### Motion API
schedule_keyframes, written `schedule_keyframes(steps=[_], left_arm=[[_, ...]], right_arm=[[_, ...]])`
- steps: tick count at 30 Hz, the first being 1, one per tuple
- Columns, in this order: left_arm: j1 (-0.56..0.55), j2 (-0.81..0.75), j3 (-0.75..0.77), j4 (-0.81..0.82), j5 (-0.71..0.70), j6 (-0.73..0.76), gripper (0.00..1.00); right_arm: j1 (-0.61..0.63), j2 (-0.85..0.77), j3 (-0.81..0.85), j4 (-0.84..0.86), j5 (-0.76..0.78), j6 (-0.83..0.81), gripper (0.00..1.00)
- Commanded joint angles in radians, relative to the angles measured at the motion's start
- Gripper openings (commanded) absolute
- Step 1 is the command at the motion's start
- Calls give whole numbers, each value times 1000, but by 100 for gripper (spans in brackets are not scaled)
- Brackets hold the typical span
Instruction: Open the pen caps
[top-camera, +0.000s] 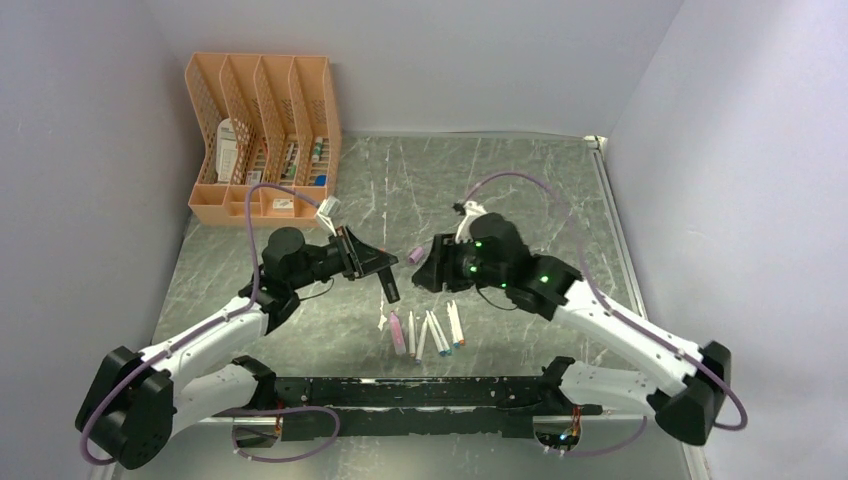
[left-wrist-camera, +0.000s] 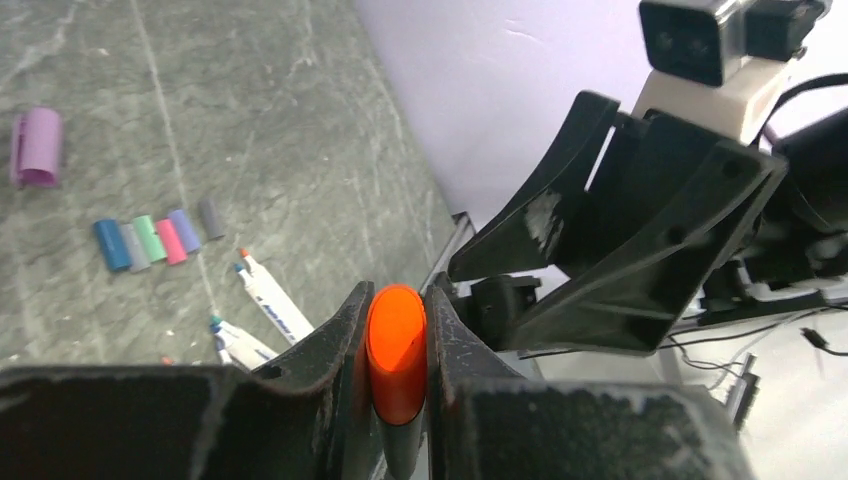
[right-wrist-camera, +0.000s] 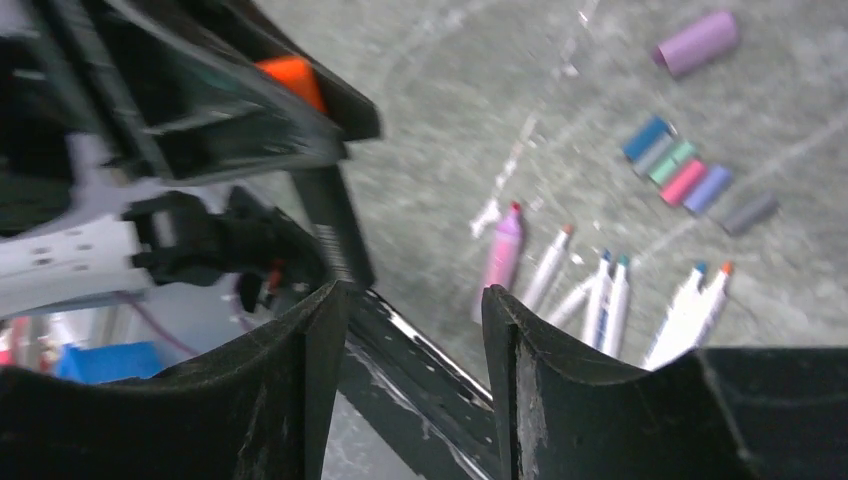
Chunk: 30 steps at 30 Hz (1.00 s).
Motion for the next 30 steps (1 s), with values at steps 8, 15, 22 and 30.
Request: schedule_keyframes(steps=[8,15,22,30], left_arm=[[3,56,-92,507,97,-223,7],[-20,88,-125,665,100,-281,7],[-80,144,-148,818,65,-327,7],[-112,191,-166,955,14,-364,11]], right_arm=[[-112,-50,-127,369,-408,20,52],[-144,-22,-187,596,-568,112,52],[-146,51,-222,788,-632,202,50],[-146,101,-259,892,-672,247,6]])
